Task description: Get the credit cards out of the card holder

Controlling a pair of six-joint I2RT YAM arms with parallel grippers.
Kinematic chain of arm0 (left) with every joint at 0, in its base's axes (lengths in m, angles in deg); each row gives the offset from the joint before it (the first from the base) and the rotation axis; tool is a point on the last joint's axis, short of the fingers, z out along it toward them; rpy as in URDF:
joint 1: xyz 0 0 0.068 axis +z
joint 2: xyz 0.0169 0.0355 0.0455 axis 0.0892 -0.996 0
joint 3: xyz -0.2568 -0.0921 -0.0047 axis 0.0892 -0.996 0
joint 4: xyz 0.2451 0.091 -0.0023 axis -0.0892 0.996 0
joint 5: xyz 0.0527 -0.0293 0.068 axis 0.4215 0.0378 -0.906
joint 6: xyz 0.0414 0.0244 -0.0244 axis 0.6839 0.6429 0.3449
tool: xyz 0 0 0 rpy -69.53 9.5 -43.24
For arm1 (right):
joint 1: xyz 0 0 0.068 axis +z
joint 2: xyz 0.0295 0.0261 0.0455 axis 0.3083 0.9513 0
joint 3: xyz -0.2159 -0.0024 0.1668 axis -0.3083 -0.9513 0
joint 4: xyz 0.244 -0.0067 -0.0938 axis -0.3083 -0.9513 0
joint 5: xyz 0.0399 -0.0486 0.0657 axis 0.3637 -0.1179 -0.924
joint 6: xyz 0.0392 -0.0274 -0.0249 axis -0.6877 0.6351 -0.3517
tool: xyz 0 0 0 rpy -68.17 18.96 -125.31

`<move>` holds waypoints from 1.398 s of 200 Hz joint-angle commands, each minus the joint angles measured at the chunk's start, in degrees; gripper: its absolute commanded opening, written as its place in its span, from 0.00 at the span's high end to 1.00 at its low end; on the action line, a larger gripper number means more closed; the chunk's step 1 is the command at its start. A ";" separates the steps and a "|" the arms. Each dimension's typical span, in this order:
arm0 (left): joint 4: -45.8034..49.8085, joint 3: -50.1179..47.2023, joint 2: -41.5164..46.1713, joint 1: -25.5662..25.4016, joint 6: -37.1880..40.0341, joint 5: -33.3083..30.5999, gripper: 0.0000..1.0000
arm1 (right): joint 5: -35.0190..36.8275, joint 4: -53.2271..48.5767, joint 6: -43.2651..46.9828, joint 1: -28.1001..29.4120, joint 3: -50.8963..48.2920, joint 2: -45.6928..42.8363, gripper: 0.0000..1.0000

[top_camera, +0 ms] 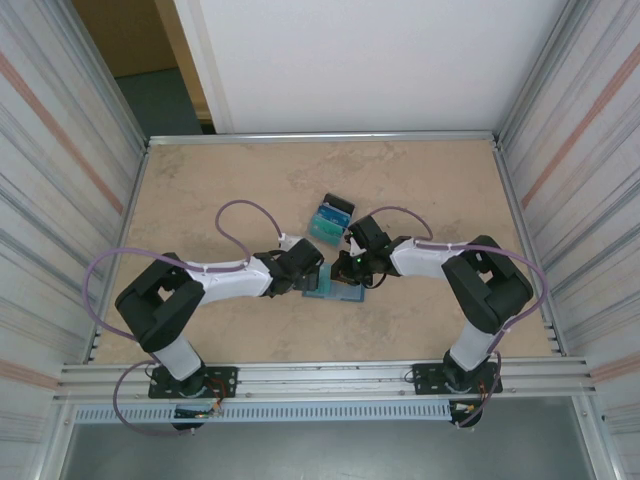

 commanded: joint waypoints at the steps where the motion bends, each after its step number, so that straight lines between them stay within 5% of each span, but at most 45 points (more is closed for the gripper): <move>1: 7.71 -0.13 -0.68 -0.98 -2.02 -0.13 0.01 | 0.86 -0.64 -0.76 -0.19 -1.12 -2.95 0.87; 279: 10.09 0.95 -1.94 -1.88 -4.06 -0.31 0.01 | -5.62 6.33 -1.87 0.83 -2.11 1.36 0.88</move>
